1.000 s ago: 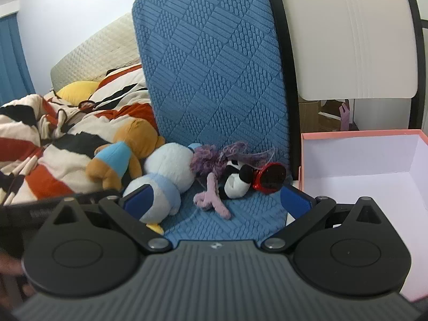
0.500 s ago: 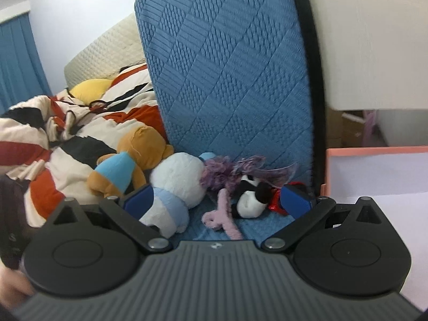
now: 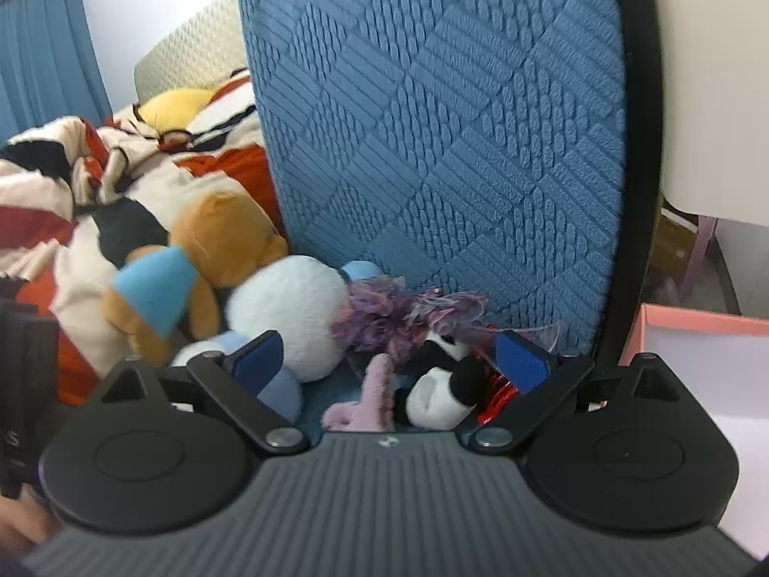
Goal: Organize objects
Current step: 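Grasp the pink bunny with the left tool while the right tool approaches the purple scrunchie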
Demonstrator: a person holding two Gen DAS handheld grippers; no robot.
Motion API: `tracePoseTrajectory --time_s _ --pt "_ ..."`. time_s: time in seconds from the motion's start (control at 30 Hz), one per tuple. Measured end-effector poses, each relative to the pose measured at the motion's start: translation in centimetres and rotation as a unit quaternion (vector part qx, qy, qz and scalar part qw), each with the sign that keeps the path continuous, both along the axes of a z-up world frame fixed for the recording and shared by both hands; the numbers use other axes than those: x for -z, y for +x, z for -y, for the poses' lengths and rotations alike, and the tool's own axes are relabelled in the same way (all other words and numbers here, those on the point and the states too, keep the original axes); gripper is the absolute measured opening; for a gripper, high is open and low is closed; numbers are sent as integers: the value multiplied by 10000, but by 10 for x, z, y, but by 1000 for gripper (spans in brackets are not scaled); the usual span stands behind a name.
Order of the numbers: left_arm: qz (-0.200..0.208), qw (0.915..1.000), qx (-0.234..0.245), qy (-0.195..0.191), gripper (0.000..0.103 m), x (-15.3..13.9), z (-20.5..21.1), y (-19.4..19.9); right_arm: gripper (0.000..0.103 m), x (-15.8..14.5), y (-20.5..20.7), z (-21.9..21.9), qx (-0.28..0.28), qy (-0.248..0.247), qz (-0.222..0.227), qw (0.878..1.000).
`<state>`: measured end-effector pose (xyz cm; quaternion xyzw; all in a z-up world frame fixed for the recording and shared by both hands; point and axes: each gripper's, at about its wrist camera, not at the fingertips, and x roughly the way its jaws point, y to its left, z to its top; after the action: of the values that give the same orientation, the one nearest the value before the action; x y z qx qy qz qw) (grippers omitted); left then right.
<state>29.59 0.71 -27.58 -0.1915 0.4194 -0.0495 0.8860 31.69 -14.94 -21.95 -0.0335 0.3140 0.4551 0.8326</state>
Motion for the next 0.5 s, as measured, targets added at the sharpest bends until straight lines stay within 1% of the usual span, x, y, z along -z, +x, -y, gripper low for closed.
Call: tracePoseTrajectory --time_s 0.1,0.2,0.23,0.27,0.33,0.5 --pt "-95 9999 -21 74 92 9 4 13 97 10 16 -11 -7 -66 -214 9997" --pt "-112 9994 58 320 92 15 12 23 97 14 25 -18 34 13 -282 9996" --pt "-103 9992 108 358 90 16 15 26 97 16 27 -21 4 32 -246 9997" --pt "-83 9991 173 375 84 17 18 28 97 17 28 -24 -29 22 -220 9998" --pt "-107 9987 232 431 78 20 23 32 97 22 32 -31 -70 -49 -203 9998" --pt "-198 9980 260 549 75 30 27 44 96 38 44 -43 21 -190 -108 9998"
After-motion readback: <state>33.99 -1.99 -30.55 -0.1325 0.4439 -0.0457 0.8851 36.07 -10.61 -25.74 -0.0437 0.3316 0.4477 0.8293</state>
